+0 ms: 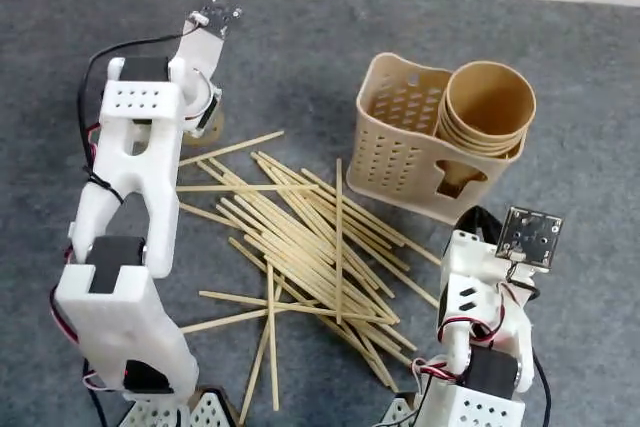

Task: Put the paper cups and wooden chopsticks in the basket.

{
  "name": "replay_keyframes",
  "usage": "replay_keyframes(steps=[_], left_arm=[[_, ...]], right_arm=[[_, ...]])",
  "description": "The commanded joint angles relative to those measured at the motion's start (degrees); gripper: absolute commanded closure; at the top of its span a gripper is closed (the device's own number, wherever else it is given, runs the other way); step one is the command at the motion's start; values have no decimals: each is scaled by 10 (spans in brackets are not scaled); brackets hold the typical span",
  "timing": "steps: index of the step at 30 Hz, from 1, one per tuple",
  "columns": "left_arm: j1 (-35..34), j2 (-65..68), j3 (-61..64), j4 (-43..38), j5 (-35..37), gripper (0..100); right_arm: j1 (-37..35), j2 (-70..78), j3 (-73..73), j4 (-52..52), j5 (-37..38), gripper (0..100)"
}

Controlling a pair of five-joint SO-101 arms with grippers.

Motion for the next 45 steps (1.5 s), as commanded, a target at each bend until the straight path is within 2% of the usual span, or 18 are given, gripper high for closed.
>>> replay_keyframes(steps=[1,4,6,8,11,16,20,23,32,45], left_arm=[[10,-23,44,-80,5,979],[10,-29,64,-89,9,995],[10,-38,53,-88,46,995],[8,-57,44,-68,76,995],[12,-102,35,-21,80,995],[41,-189,14,47,88,995],[61,-247,4,54,134,995],[88,-286,4,53,139,995],[214,-361,-49,54,140,995],[415,-359,-129,54,175,995]], right_arm=[[-3,-5,-8,-14,6,991],[-3,-5,-8,-14,6,991],[-3,-5,-8,-14,6,991],[-4,-5,-8,-14,6,991],[-3,-5,-8,-14,6,991],[-1,-5,-6,-14,6,991],[31,-5,-7,-14,1,991],[49,-5,-8,-14,-18,991],[58,-5,-8,-14,-31,991],[58,-5,-8,-14,-31,991]])
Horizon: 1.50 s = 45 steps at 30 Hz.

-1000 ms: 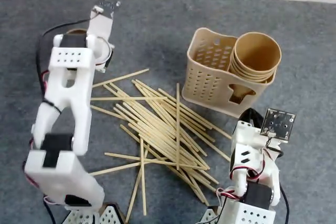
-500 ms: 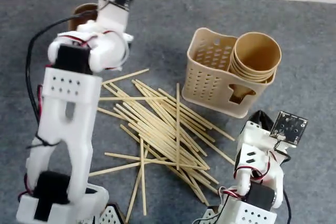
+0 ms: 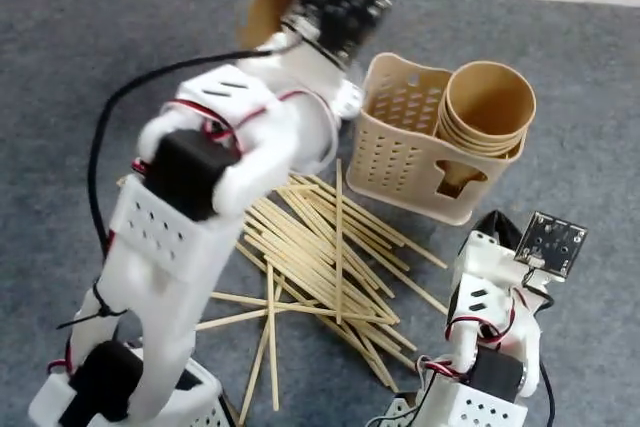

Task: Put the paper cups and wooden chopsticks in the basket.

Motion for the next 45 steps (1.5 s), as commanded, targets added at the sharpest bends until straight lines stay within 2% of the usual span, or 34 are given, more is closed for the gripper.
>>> replay_keyframes(steps=[1,13,29,32,36,45], left_arm=[[72,-19,-40,2,7,995],[175,-3,-36,-19,5,995],[185,102,-41,-75,-2,994],[181,101,-41,-89,-25,934],[177,103,-40,-120,0,821],[176,103,-40,-193,1,816]], right_arm=[[6,-5,-8,-14,-5,991],[23,-5,-8,-14,-5,991],[22,-5,-7,-14,-5,991],[22,-5,-7,-14,-5,991],[21,-5,-7,-14,-5,991],[20,-5,-7,-14,-5,991]])
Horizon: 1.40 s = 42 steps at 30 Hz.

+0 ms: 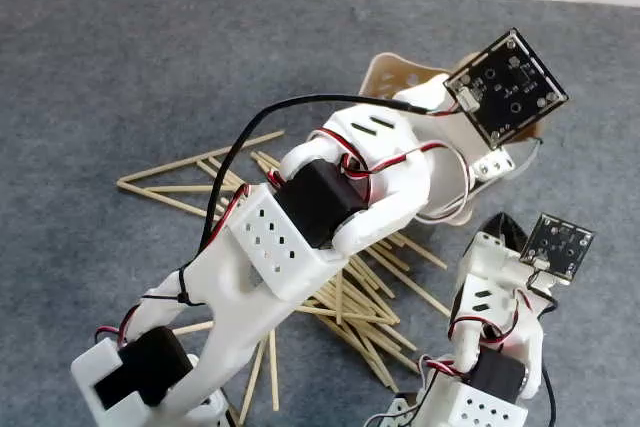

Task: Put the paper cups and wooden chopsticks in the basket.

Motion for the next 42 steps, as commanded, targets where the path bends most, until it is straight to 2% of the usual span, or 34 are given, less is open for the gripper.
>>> replay_keyframes(steps=[1,9,18,23,28,32,42], left_arm=[[-10,-3,-24,-42,4,816],[-52,24,-25,-113,5,816],[-96,84,-66,-106,6,842],[-65,73,-108,-17,6,854],[-45,58,-108,41,4,982],[-48,66,-102,76,3,994],[-63,102,44,-35,3,994]], right_arm=[[1,-5,-7,-14,-5,991],[-7,-5,-7,-14,-5,991],[-13,-5,-5,-14,-4,991],[-13,-5,-5,-14,-4,991],[-13,-5,-5,-14,-4,991],[-13,-5,-5,-14,-4,991],[-13,-5,-5,-14,-4,991]])
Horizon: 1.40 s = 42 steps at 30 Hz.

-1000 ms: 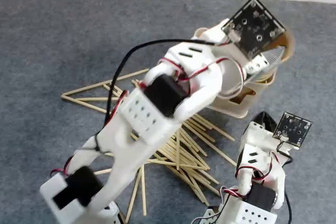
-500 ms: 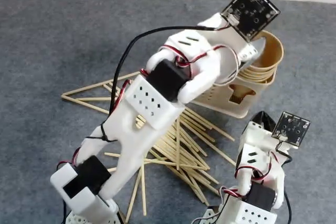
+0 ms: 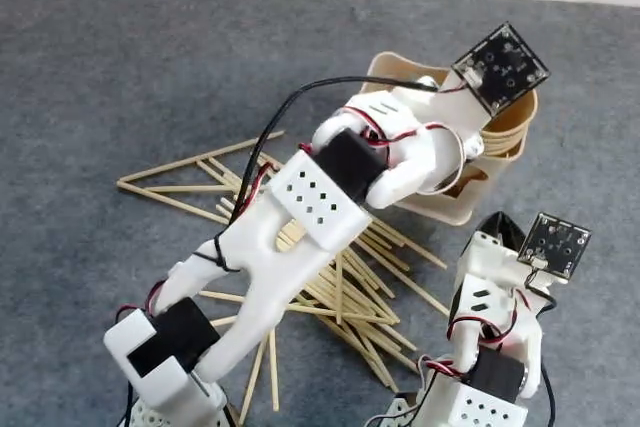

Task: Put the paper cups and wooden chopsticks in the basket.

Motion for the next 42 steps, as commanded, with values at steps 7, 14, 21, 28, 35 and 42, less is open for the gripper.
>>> replay_keyframes(steps=[7,14,21,28,35,42], left_arm=[[-8,-7,66,-60,3,994],[-14,-68,15,-43,3,994],[-61,-166,-19,84,3,994],[-179,-186,-16,217,3,994],[-256,-186,-15,311,-40,990],[-327,-185,85,332,-134,970]], right_arm=[[-6,-5,-5,-14,-4,991],[-6,-5,-6,-14,-4,991],[-7,-5,-4,-14,17,991],[-27,-5,-4,-14,19,991],[-27,-5,-4,-14,19,991],[-26,-5,-4,-14,19,991]])
